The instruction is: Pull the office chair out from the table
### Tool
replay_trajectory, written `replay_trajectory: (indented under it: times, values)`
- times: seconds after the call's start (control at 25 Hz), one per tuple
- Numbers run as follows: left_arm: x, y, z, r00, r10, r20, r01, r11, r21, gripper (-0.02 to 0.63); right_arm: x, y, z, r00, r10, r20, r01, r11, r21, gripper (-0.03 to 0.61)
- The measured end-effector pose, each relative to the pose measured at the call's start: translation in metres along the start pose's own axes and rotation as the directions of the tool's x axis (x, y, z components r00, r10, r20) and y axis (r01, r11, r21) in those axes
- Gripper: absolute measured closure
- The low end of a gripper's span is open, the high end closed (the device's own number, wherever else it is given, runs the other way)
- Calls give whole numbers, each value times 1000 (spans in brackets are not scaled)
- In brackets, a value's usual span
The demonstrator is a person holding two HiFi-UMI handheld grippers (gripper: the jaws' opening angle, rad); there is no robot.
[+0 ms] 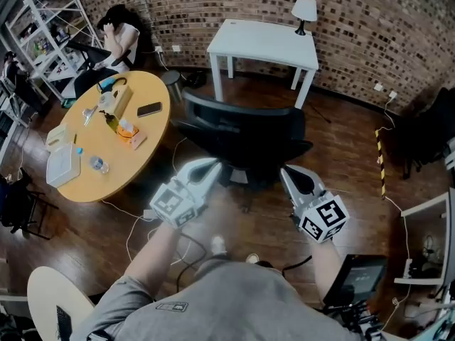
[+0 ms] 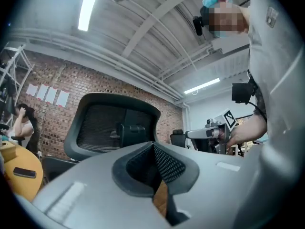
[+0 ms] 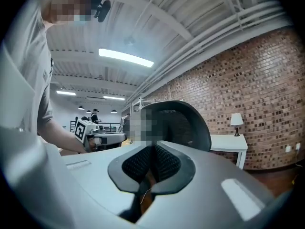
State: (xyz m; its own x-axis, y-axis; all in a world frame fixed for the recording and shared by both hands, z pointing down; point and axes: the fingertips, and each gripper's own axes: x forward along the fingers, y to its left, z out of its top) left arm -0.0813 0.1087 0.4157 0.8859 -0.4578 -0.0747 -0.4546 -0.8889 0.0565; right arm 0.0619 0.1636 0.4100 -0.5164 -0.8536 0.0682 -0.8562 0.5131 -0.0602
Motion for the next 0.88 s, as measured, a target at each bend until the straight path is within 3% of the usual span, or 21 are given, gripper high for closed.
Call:
replay_trajectory:
  times: [0.28,0.88]
  values:
    - [2,-42,4,1000,-4,6,4,1000,29,612,-10,26,1,996,88,-2,-88,995,-47,565]
    - [-1,-48,11,999,18,42,-20,998,53,612,-11,38,6,991,132,10,-131,987,-92,566]
